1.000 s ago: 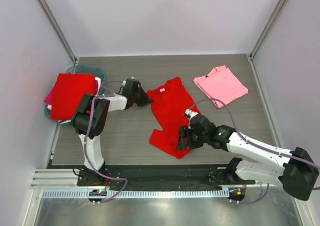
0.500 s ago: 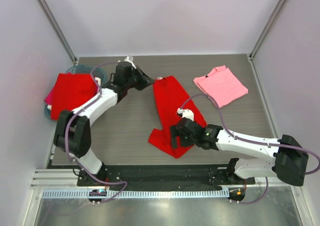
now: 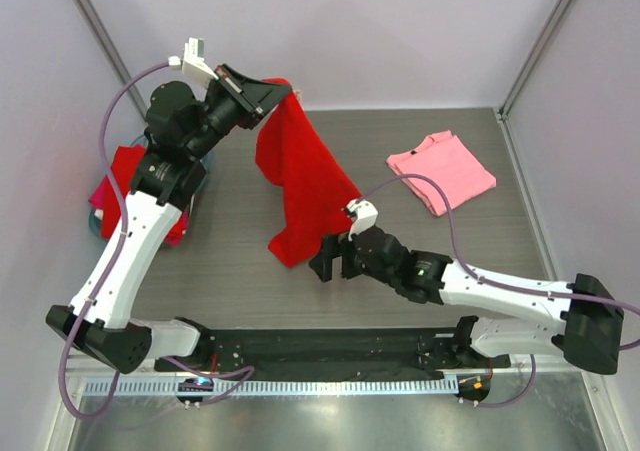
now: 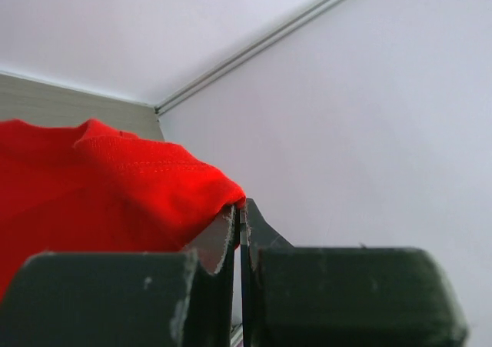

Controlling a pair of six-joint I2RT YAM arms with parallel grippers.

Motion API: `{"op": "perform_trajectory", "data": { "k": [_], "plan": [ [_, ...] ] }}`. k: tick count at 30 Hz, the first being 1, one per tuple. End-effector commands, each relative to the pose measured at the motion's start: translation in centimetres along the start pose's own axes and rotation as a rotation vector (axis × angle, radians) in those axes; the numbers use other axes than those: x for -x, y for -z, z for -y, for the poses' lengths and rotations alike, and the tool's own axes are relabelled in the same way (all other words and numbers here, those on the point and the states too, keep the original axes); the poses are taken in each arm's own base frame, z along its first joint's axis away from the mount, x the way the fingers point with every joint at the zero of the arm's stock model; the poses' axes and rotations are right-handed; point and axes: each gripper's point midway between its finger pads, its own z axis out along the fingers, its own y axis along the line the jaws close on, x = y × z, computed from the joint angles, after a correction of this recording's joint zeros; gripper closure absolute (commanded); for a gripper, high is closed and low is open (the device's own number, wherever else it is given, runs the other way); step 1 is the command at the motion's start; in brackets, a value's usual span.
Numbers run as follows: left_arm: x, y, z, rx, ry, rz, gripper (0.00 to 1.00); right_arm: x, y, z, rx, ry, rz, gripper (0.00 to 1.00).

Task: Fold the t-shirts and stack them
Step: Flatten the tshirt out

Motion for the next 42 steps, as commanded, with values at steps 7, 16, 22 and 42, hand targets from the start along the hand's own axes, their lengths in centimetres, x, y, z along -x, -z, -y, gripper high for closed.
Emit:
{"op": "perform_trajectory", "data": {
  "k": [7, 16, 22, 42],
  "plan": [
    [1.9, 2.2, 0.5, 0.074, -0.002, 0.088, 1.00, 2.4, -4.2, -6.1, 0.081, 0.105, 0.125, 0.00],
    [2.3, 3.4, 1.5, 0.073, -0.017, 0.094, 1.00, 2.9, -9.2, -3.4, -0.310, 0.093, 0.244, 0.00],
    [3.6, 4.3, 2.3, 0.099, -0.059, 0.130, 1.00, 2.7, -11.0, -1.6, -0.494, 0.133, 0.252, 0.13],
    [8.7, 9.6, -6.3, 0.561, -0.298, 0.264, 1.00, 12.4, 9.1, -1.1, -0.068, 0.260, 0.218, 0.99]
  ]
}}
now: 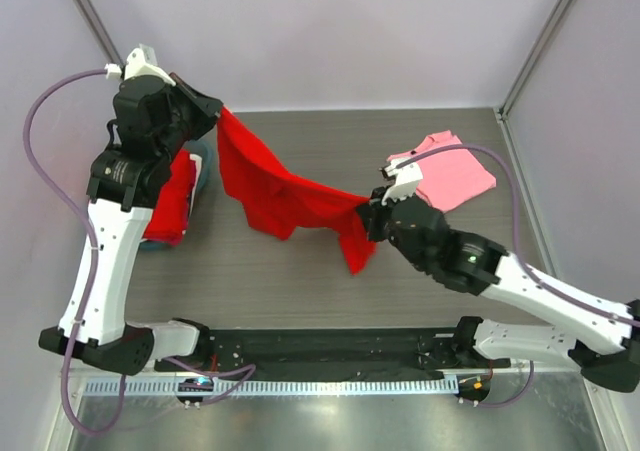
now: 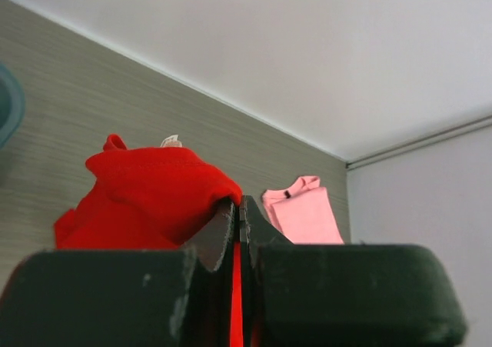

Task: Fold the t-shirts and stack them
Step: Flatten the tshirt out

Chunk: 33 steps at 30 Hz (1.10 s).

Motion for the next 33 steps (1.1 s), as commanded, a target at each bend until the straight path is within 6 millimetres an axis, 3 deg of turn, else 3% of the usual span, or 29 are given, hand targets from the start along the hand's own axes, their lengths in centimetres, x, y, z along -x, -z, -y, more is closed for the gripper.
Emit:
{"op": "perform_trajectory", "data": {
  "k": [1, 2, 5, 6, 9, 11, 13, 15, 17, 18, 20, 21, 24, 25, 31, 33],
  "plan": [
    [2.6, 3.7, -0.6, 0.006, -0.028, 0.105, 1.00, 2.5, 4.9, -3.1, 0.278, 0.120, -0.052, 0.99],
    [3.3, 5.3, -0.3, -0.016, -0.020, 0.136, 1.00, 2.7, 6.2, -3.2, 0.319, 0.121, -0.072, 0.99],
    [4.1, 7.5, -0.1, -0.041, 0.004, 0.173, 1.00, 5.3, 8.7, -3.6, 0.386, 0.093, -0.040, 0.99],
    [4.7, 8.8, 0.1, -0.058, 0.012, 0.199, 1.00, 5.8, 9.1, -3.6, 0.390, 0.088, -0.031, 0.99],
    [5.0, 9.6, -0.1, -0.054, 0.019, 0.217, 1.00, 7.0, 9.2, -2.2, 0.316, 0.070, 0.006, 0.99],
    [3.6, 8.5, -1.1, -0.021, 0.008, 0.179, 1.00, 6.5, 8.5, -1.3, 0.255, 0.070, -0.003, 0.99],
    [0.6, 5.9, -3.0, 0.033, -0.011, 0.094, 1.00, 5.1, 7.1, -0.3, 0.183, 0.084, -0.039, 0.99],
    [-1.9, 4.1, -4.0, 0.054, -0.017, 0.021, 1.00, 3.0, 5.0, 0.9, 0.100, 0.085, -0.116, 0.99],
    [-5.4, 1.7, -6.3, 0.109, -0.025, -0.070, 1.00, 0.6, 3.8, 0.8, 0.120, 0.079, -0.218, 0.99],
    [-6.5, 1.1, -7.1, 0.127, -0.020, -0.092, 1.00, -0.3, 2.7, 2.1, 0.080, 0.047, -0.254, 0.99],
    [-8.8, -0.3, -8.8, 0.157, -0.019, -0.124, 1.00, -2.9, 1.0, 2.6, 0.079, 0.013, -0.364, 0.99],
    [-9.3, -0.8, -9.4, 0.173, -0.018, -0.124, 1.00, -3.8, -0.2, 4.3, 0.038, -0.017, -0.400, 0.99],
    [-11.1, -2.7, -11.1, 0.210, -0.018, -0.153, 1.00, -6.6, -2.0, 5.0, 0.077, -0.090, -0.519, 0.99],
    [-11.4, -3.2, -11.4, 0.217, -0.024, -0.158, 1.00, -6.7, -2.7, 6.3, 0.062, -0.127, -0.525, 0.99],
    [-13.2, -8.4, -13.3, 0.281, -0.050, -0.193, 1.00, -8.8, -7.6, 9.1, 0.055, -0.240, -0.607, 0.99],
    [-14.3, -10.7, -14.2, 0.312, -0.050, -0.224, 1.00, -9.3, -9.7, 10.6, 0.015, -0.262, -0.632, 0.89]
  ]
}}
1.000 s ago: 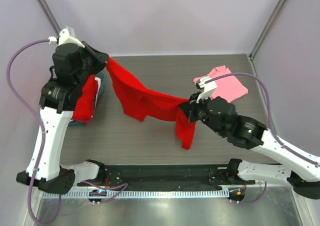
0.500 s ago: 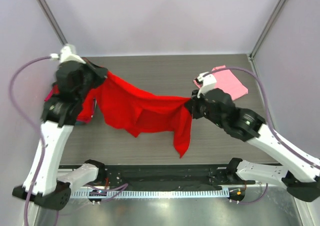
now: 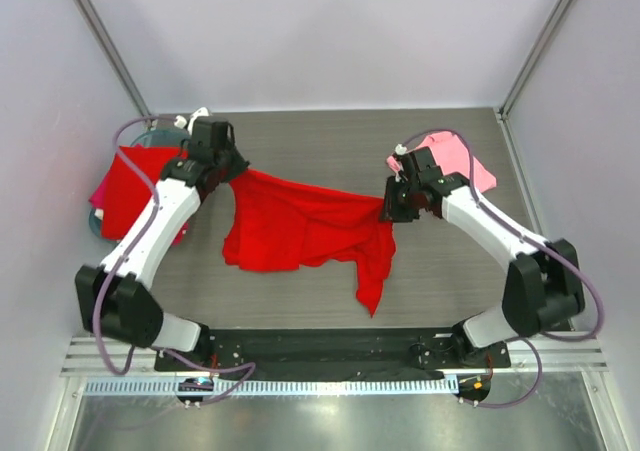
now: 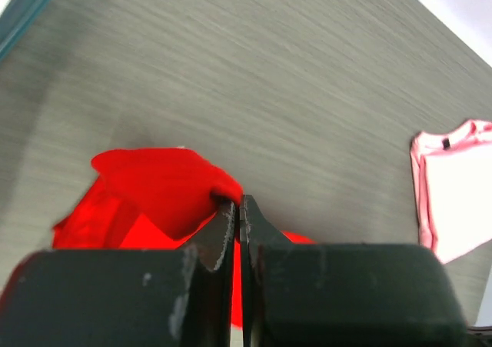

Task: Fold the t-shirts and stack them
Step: Flatten the tshirt out

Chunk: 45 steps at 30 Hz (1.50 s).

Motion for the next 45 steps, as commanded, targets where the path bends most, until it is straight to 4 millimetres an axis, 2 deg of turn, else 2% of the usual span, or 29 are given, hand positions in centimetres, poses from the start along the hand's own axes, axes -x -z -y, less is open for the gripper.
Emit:
{"op": "perform_trajectory", "data": {
  "k": [1, 2, 3, 4, 5, 7, 8, 9, 10, 11, 13, 14, 15, 17, 18, 20, 22, 24, 25, 30, 31, 32, 36, 39, 45],
  "plan": [
    [4.1, -2.7, 3.2, -0.061, 0.018, 0.099, 0.99, 3.5, -1.8, -0.7, 0.057, -0.021, 0.031, 0.60],
    [4.0, -3.7, 3.5, -0.064, 0.014, 0.085, 0.95, 4.0, -2.2, -0.1, 0.028, -0.030, 0.038, 0.51],
    [3.4, -5.4, 3.7, -0.068, -0.006, 0.045, 0.84, 4.6, -2.6, 0.7, -0.025, -0.035, 0.059, 0.45],
    [4.6, -5.2, 5.4, -0.128, -0.020, 0.046, 0.54, 4.7, -2.5, 0.8, -0.035, -0.039, 0.065, 0.37],
    [4.2, -5.2, 6.1, -0.161, -0.033, 0.006, 0.45, 4.8, -2.4, 0.8, -0.035, -0.039, 0.068, 0.32],
    [3.9, -4.5, 6.0, -0.146, -0.035, -0.030, 0.33, 4.3, -1.7, 0.9, -0.031, -0.032, 0.079, 0.28],
    [3.5, -4.3, 5.7, -0.145, -0.040, -0.038, 0.30, 3.9, -1.6, 1.1, -0.038, -0.033, 0.079, 0.28],
    [3.4, -3.9, 5.4, -0.143, -0.042, -0.033, 0.27, 2.9, -1.6, 1.7, -0.052, -0.029, 0.065, 0.28],
    [3.8, -2.8, 5.2, -0.144, -0.041, -0.010, 0.23, 2.7, -0.9, 2.0, -0.065, -0.021, 0.085, 0.28],
    [2.6, -2.7, 4.0, -0.118, -0.045, -0.027, 0.22, 2.3, -0.5, 2.3, -0.075, -0.022, 0.086, 0.28],
    [1.7, -2.0, 2.6, -0.093, -0.042, -0.031, 0.21, 0.5, -0.3, 3.1, -0.093, -0.022, 0.067, 0.30],
    [0.9, -1.1, 1.6, -0.084, -0.039, -0.034, 0.20, 0.4, 0.8, 3.1, -0.090, -0.018, 0.092, 0.31],
    [0.2, -0.8, 0.7, -0.067, -0.036, -0.040, 0.21, -0.5, 0.9, 3.6, -0.104, -0.022, 0.083, 0.31],
    [-0.4, 0.6, 0.0, -0.072, -0.025, -0.031, 0.23, -0.9, 2.2, 3.3, -0.089, -0.027, 0.107, 0.31],
    [-1.9, 0.4, -1.3, -0.048, -0.026, -0.058, 0.23, -1.5, 2.4, 3.2, -0.079, -0.028, 0.102, 0.31],
    [-2.7, 1.6, -2.1, -0.050, -0.023, -0.060, 0.26, -2.4, 2.9, 2.0, -0.023, -0.029, 0.081, 0.33],
    [-4.6, 1.7, -3.6, -0.028, -0.028, -0.097, 0.28, -3.0, 3.4, 1.1, 0.011, -0.022, 0.080, 0.36],
    [-5.1, 2.7, -4.2, -0.033, -0.017, -0.089, 0.29, -4.0, 3.6, -0.1, 0.042, -0.006, 0.068, 0.37],
    [-6.3, 2.6, -5.3, -0.014, -0.012, -0.111, 0.30, -4.2, 3.7, -0.6, 0.050, 0.001, 0.067, 0.37],
    [-9.8, 2.2, -7.9, 0.036, 0.049, -0.159, 0.38, -5.2, 3.5, -2.1, 0.080, 0.022, 0.049, 0.39],
    [-10.3, 2.0, -8.4, 0.052, 0.064, -0.168, 0.42, -5.2, 3.4, -2.3, 0.088, 0.024, 0.048, 0.40],
    [-11.5, 1.8, -9.4, 0.081, 0.073, -0.190, 0.43, -5.1, 3.4, -2.3, 0.088, 0.021, 0.052, 0.40],
    [-13.5, 1.1, -11.0, 0.114, 0.107, -0.205, 0.44, -5.0, 3.2, -2.5, 0.093, 0.025, 0.052, 0.40],
    [-14.2, 0.8, -11.7, 0.118, 0.114, -0.205, 0.45, -5.2, 2.9, -2.3, 0.092, 0.024, 0.047, 0.40],
    [-14.6, 0.0, -11.4, 0.118, 0.100, -0.232, 0.48, -5.5, 2.6, -2.7, 0.113, 0.021, 0.039, 0.41]
  ]
}}
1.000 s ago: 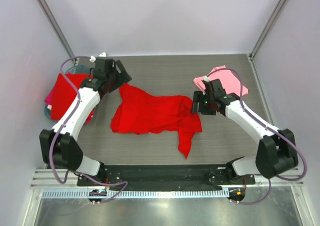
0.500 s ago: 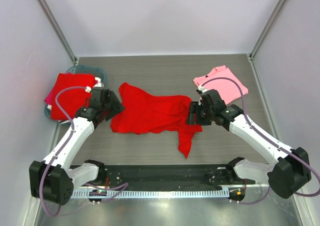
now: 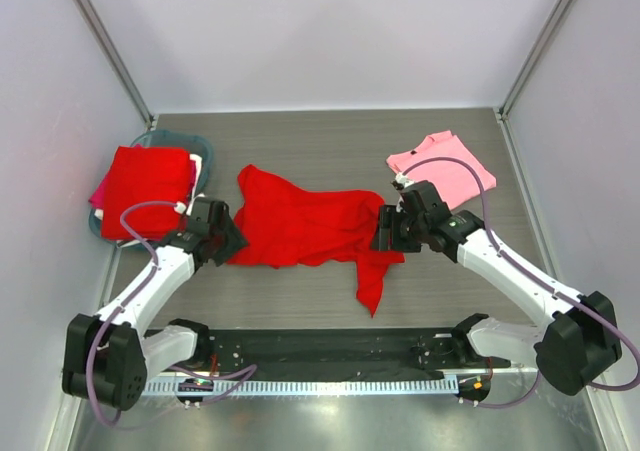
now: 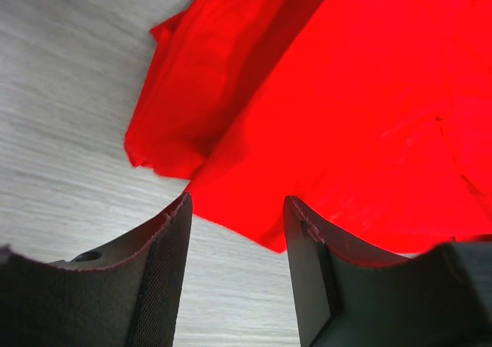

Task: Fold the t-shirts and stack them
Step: Flatten the tshirt out

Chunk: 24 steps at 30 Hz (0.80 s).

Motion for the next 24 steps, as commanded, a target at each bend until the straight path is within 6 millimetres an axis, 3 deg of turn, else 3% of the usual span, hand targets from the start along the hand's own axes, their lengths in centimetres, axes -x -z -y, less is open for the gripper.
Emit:
{"op": "perform_trajectory", "data": {
  "k": [1, 6, 13, 15, 18, 24],
  "plan": [
    [1.7, -0.3, 1.7, -0.038, 0.005, 0.039, 0.49, 0.7, 0.1, -1.2, 0.050, -0.003, 0.028, 0.40],
    [1.5, -1.2, 1.1, -0.006, -0.002, 0.026, 0.55, 0.5, 0.3, -1.1, 0.053, -0.007, 0.033, 0.40],
    [0.9, -1.2, 1.1, -0.034, 0.007, 0.025, 0.71, 0.2, 0.1, -0.9, 0.048, -0.009, 0.027, 0.40],
    [0.8, -1.3, 1.1, -0.034, 0.007, 0.023, 0.68, 0.3, 0.1, -1.0, 0.052, -0.010, 0.028, 0.40],
    [0.5, -1.6, 0.4, 0.001, 0.000, 0.004, 0.53, 0.4, 0.1, -1.2, 0.059, -0.010, 0.026, 0.40],
    [1.0, -1.7, -0.6, 0.044, -0.012, 0.046, 0.54, 0.2, -0.1, -1.2, 0.058, -0.011, 0.016, 0.39]
  ]
}}
